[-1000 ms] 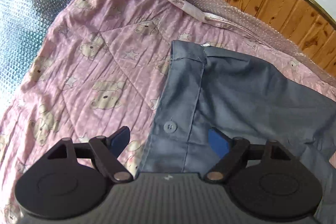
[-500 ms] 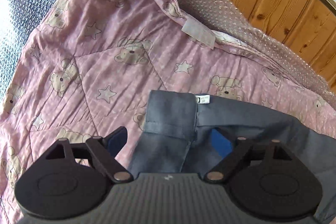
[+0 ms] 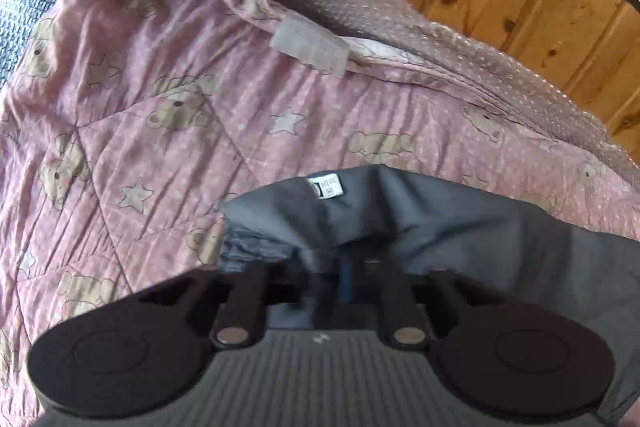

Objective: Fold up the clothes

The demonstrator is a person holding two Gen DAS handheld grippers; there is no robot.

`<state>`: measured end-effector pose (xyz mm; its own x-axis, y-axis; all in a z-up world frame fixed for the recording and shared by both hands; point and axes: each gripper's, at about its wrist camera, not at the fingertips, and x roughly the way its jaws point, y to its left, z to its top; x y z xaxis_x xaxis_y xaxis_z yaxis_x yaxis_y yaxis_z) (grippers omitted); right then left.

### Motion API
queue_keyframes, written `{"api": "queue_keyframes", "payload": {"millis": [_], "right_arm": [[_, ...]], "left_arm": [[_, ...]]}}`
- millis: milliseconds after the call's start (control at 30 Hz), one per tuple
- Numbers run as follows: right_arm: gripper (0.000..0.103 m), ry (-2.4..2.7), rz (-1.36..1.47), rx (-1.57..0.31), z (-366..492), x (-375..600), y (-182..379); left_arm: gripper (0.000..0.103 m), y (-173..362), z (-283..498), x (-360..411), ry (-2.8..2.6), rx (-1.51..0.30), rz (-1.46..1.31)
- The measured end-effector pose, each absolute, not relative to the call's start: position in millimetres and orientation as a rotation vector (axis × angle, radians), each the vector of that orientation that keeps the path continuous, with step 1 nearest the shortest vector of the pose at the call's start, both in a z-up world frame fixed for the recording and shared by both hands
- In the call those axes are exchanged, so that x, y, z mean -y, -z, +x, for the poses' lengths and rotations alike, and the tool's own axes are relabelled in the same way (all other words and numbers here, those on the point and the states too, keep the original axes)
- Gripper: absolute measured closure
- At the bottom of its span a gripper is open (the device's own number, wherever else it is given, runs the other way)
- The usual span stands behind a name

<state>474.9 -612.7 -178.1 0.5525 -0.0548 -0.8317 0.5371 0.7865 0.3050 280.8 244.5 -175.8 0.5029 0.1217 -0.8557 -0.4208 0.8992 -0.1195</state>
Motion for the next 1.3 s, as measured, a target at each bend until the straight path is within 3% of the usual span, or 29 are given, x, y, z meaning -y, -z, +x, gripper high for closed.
{"api": "queue_keyframes", "payload": {"millis": [33,200,300,367,400,433,500,600,633,667,733,767,967,1000,1133,1167,1200,1233,1300], "right_arm": [[0.103,0.339,0.577,-0.893,473.4,610.5,168.9],[0.103,0.171,0.556,-0.709,463.7,601.8,120.2],[0.103,0.134,0.600,-0.669,448.8,609.3,91.0],[0.073,0.152,0.612,-0.784,459.6,599.1,108.3],[0.027,0.178,0.587,-0.861,469.3,590.3,122.2],[0.006,0.219,0.546,-0.924,479.3,581.6,135.5],[0.015,0.328,0.490,-0.986,493.2,566.6,158.6],[0.012,0.381,0.584,-1.057,510.4,553.9,186.3],[0.017,0.377,0.612,-1.077,514.4,550.4,192.9],[0.029,0.381,0.614,-1.080,515.2,548.4,195.3],[0.098,0.388,0.618,-1.084,517.0,544.3,200.2],[0.102,0.383,0.626,-1.071,515.7,543.6,199.6],[0.103,0.225,0.605,-0.558,409.5,550.3,72.5],[0.103,0.233,0.593,-0.548,392.7,551.6,63.6],[0.103,0.337,0.486,-0.787,388.0,556.2,117.4],[0.101,0.363,0.457,-0.846,386.8,557.3,130.9],[0.093,0.389,0.429,-0.905,385.6,558.5,144.3],[0.076,0.415,0.399,-0.964,384.5,559.6,157.8],[0.055,0.461,0.358,-1.041,377.1,562.7,175.5]], "left_arm": [[0.095,164.1,275.2,-245.0,-0.321,-0.952,-0.343],[0.095,97.7,228.6,-266.1,-0.226,-0.737,-0.447],[0.095,82.9,197.7,-265.7,-0.181,-0.696,-0.458],[0.095,81.9,180.1,-260.6,-0.164,-0.691,-0.467],[0.095,81.4,171.3,-258.0,-0.155,-0.688,-0.472],[0.095,80.9,162.5,-255.4,-0.146,-0.685,-0.476],[0.095,80.0,144.9,-250.2,-0.129,-0.679,-0.485],[0.095,76.4,118.2,-245.6,-0.137,-0.667,-0.496],[0.095,76.7,109.9,-245.9,-0.146,-0.668,-0.505],[0.095,76.9,101.6,-246.2,-0.155,-0.669,-0.514],[0.095,80.3,91.6,-247.7,-0.176,-0.682,-0.521],[0.095,80.7,92.0,-248.7,-0.186,-0.689,-0.514],[0.095,53.9,127.0,-265.4,-0.247,-0.606,-0.483],[0.095,57.3,140.8,-268.5,-0.260,-0.622,-0.477],[0.093,96.3,211.4,-274.6,-0.307,-0.782,-0.422],[0.089,114.6,229.1,-271.3,-0.338,-0.865,-0.384],[0.085,133.7,244.9,-267.0,-0.376,-0.957,-0.337],[0.078,152.9,260.7,-262.8,-0.413,-1.049,-0.288],[0.075,153.6,257.5,-253.4,-0.448,-1.067,-0.232]]}}
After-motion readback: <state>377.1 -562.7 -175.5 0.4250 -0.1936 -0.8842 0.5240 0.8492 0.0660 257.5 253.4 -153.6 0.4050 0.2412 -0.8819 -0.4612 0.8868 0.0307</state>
